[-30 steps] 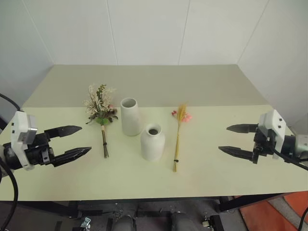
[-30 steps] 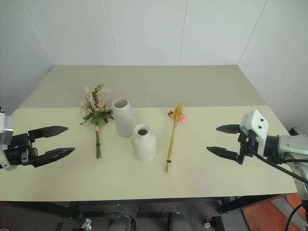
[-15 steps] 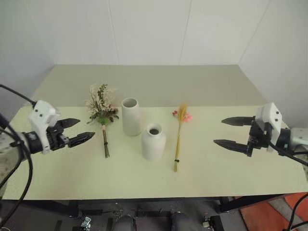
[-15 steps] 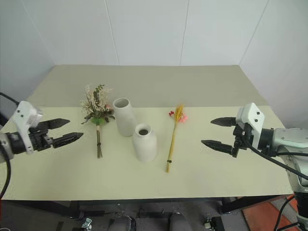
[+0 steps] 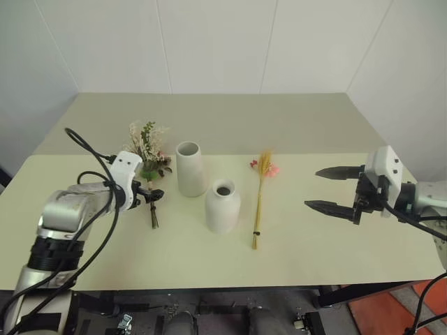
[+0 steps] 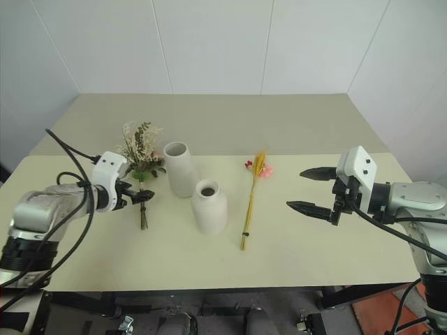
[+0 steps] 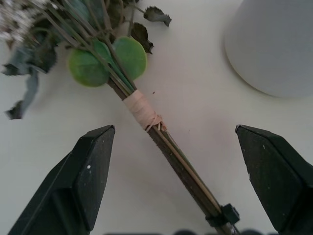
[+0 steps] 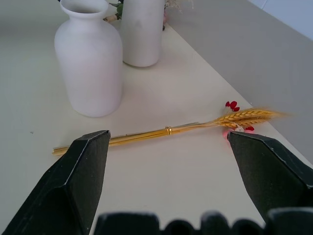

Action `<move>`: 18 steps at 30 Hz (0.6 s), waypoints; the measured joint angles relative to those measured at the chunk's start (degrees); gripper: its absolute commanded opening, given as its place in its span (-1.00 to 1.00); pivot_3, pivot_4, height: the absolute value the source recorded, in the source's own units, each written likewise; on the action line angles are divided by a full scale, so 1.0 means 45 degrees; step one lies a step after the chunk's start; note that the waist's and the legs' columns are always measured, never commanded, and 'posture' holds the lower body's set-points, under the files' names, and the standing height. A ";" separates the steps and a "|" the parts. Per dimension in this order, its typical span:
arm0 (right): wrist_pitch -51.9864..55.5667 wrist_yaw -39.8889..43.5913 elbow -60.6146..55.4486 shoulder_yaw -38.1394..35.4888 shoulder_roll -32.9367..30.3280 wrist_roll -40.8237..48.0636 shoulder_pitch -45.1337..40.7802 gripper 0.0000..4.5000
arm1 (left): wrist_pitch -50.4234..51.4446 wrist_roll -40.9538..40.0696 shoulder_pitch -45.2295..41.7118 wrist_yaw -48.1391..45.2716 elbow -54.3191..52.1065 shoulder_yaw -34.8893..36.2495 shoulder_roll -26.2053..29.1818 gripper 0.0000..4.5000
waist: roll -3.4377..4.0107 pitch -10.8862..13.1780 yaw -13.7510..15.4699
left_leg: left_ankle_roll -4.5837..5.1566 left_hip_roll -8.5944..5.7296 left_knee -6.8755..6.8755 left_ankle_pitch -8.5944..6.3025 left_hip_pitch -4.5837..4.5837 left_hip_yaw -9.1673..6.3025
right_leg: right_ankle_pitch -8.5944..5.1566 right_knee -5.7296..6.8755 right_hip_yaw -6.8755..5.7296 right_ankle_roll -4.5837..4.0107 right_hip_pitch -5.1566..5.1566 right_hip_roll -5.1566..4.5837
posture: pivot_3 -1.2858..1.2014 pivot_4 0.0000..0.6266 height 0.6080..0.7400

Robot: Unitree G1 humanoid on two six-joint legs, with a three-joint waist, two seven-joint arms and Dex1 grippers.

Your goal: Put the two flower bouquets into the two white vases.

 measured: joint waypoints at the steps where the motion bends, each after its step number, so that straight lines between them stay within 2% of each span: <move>1: 0.0000 -0.0021 -0.0015 0.0002 0.0002 0.0001 -0.0004 1.00 | -0.0016 0.0114 -0.0194 0.0077 0.0363 -0.0067 -0.0216 0.91 | 0.0000 0.0000 0.0009 | 0.0000 -0.0002 0.0000 0.0000 0.0002 -0.0001 | 0.0000 0.0004 0.0000 0.0000 0.0004 -0.0002 | 0.03 -0.52 1.00; 2: 0.0000 -0.0053 -0.0056 0.0008 0.0009 0.0003 -0.0014 1.00 | -0.0089 0.0320 -0.0445 0.0233 0.0717 -0.0083 -0.0445 0.91 | 0.0000 0.0000 0.0026 | 0.0000 -0.0003 0.0001 0.0000 0.0002 -0.0003 | 0.0001 0.0003 -0.0002 0.0001 0.0003 -0.0002 | 0.03 -0.52 1.00; 5: 0.0001 -0.0099 -0.0282 0.0010 0.0016 0.0036 -0.0019 1.00 | -0.0266 0.0830 -0.0873 0.0557 0.1436 -0.0090 -0.0747 0.63 | 0.0000 0.0000 0.0022 | 0.0001 -0.0005 0.0003 0.0000 0.0004 -0.0005 | 0.0001 0.0001 -0.0002 0.0002 0.0008 -0.0003 | 0.03 -0.52 1.00; 7: 0.0003 -0.0143 -0.0393 0.0009 0.0016 0.0063 -0.0004 1.00 | -0.0391 0.1037 -0.1001 0.0639 0.1689 -0.0077 -0.0858 0.36 | 0.0001 -0.0001 0.0023 | 0.0001 -0.0007 0.0002 0.0000 0.0006 -0.0005 | 0.0001 0.0003 -0.0002 0.0001 0.0009 -0.0006 | 0.03 -0.52 1.00; 8: 0.0003 -0.0154 -0.0472 0.0009 0.0016 0.0135 0.0021 1.00 | -0.0485 0.1106 -0.1011 0.0677 0.1780 -0.0048 -0.0914 0.16 | 0.0001 -0.0001 0.0029 | 0.0001 -0.0007 0.0003 0.0000 0.0011 -0.0006 | 0.0001 0.0005 -0.0003 0.0002 0.0015 -0.0006 | 0.03 -0.52 1.00; 13: 0.0007 -0.0192 -0.0659 0.0008 0.0016 0.0242 0.0181 1.00 | -0.0521 0.1203 -0.1025 0.0698 0.1891 0.0113 -0.0976 -0.40 | 0.0001 -0.0001 0.0029 | 0.0000 -0.0009 0.0003 0.0001 0.0019 -0.0006 | 0.0001 0.0006 -0.0003 0.0002 0.0023 -0.0008 | 0.03 -0.52 1.00; 16: 0.0008 -0.0207 -0.0683 0.0008 0.0016 0.0258 0.0181 1.00 | -0.0504 0.1252 -0.0983 0.0715 0.1879 0.0234 -0.0980 -0.84 | 0.0001 -0.0001 0.0022 | 0.0001 -0.0008 0.0003 0.0000 0.0019 -0.0006 | 0.0001 0.0005 -0.0003 0.0003 0.0022 -0.0008 | 0.03 -0.52 1.00; 17: 0.0009 -0.0210 -0.0684 0.0008 0.0016 0.0260 0.0180 1.00 | -0.0500 0.1253 -0.0915 0.0717 0.1850 0.0372 -0.0980 -0.96 | 0.0001 -0.0001 0.0011 | 0.0000 -0.0007 0.0003 0.0000 0.0019 -0.0007 | 0.0001 0.0005 -0.0003 0.0003 0.0021 -0.0007 | 0.03 -0.52 1.00; 18: 0.0009 -0.0213 -0.0685 0.0008 0.0016 0.0260 0.0180 1.00 | -0.0505 0.1257 -0.0835 0.0731 0.1806 0.0484 -0.0979 -0.96 | 0.0001 -0.0002 -0.0006 | 0.0000 -0.0007 0.0003 0.0000 0.0019 -0.0007 | 0.0001 0.0005 -0.0002 0.0002 0.0021 -0.0007 | 0.03 -0.52 1.00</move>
